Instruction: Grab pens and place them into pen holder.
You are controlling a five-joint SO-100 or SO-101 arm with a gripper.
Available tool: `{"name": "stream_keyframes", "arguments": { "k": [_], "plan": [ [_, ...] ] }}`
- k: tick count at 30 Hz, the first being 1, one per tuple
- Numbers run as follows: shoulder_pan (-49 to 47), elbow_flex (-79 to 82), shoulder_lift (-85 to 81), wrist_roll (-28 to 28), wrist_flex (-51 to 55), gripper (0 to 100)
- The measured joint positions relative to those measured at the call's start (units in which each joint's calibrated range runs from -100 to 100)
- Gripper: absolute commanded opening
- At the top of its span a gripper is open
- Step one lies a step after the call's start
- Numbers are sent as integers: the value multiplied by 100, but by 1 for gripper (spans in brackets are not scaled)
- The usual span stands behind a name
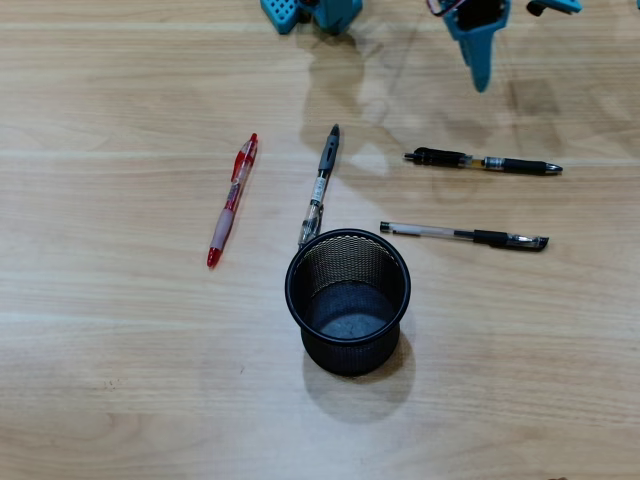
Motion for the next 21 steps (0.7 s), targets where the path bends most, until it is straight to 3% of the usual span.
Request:
{"name": "stream_keyframes", "arguments": {
  "k": [8,21],
  "plan": [
    [67,-1056,1155,-16,604,32],
    [648,-2289,3025,-244,613,32]
  ]
}}
